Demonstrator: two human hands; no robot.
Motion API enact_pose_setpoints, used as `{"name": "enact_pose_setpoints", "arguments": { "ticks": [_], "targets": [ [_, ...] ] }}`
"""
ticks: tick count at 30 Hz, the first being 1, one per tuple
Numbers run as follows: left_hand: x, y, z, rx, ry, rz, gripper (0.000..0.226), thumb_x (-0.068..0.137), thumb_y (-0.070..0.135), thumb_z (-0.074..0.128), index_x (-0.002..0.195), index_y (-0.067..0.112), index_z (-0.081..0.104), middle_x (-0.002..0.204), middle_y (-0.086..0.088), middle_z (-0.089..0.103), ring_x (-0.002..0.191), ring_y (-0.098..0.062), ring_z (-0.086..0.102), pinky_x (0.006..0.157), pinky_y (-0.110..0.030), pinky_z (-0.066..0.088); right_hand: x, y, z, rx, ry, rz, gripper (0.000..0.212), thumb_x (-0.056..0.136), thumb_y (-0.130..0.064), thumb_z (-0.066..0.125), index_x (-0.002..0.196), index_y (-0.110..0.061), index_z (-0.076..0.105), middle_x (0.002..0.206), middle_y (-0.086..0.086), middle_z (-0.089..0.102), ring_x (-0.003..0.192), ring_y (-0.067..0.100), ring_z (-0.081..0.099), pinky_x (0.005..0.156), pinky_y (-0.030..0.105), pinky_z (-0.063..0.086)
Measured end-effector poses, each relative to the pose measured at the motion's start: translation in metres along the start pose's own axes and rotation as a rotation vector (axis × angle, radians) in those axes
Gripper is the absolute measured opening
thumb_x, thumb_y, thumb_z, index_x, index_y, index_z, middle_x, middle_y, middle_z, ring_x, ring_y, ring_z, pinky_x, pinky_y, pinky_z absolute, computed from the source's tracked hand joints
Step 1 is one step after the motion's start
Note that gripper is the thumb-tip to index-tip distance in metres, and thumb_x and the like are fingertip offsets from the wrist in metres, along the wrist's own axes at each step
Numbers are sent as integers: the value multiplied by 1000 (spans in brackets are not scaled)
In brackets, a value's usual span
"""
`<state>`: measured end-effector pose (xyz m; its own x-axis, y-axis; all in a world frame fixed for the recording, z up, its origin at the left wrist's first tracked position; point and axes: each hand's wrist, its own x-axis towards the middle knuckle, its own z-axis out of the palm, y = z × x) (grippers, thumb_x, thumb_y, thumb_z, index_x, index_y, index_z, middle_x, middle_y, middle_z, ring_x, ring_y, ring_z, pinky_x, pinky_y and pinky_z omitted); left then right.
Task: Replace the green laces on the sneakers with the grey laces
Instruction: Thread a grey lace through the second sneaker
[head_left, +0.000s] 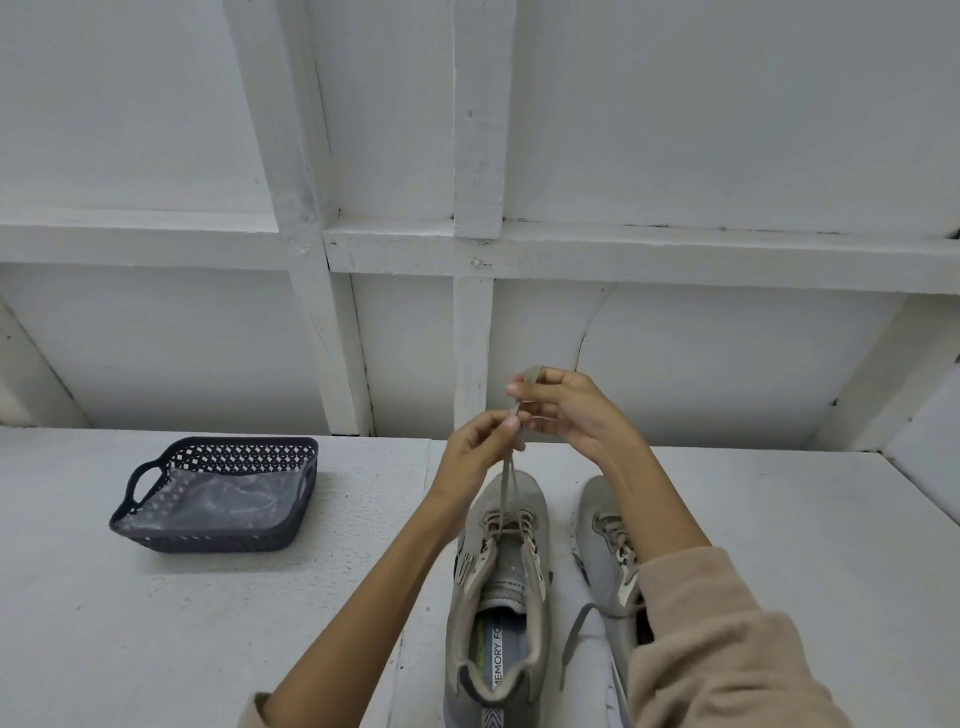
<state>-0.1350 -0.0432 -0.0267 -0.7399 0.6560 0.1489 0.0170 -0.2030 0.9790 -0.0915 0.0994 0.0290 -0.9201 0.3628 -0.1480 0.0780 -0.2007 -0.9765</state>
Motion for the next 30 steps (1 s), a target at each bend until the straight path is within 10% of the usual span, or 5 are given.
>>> {"name": "enact_pose_setpoints", "arguments": {
  "ticks": [13,20,30],
  "targets": [
    [-11,-12,-4,15,340,-83,19,91,14,64,101,2,74,58,16,57,56,-2,55,77,-32,59,0,25,-32,470,364,-52,25,82,20,58,105,9,55,83,22,64,63,24,70,61,26,60],
    [-29,-22,-7,-49,362,-130,14,91,9,62,93,4,75,79,-9,63,51,-3,51,78,-41,59,8,14,-53,721,519,-163,15,93,10,50,108,10,55,69,16,68,54,21,70,54,20,56],
    [-18,-8,-39,-400,516,-84,21,95,6,55,116,7,60,91,-1,65,82,-14,62,86,-32,53,-2,13,-47,147,551,-163,43,104,-18,41,144,-9,28,81,8,66,33,7,38,33,17,24]
  ]
}}
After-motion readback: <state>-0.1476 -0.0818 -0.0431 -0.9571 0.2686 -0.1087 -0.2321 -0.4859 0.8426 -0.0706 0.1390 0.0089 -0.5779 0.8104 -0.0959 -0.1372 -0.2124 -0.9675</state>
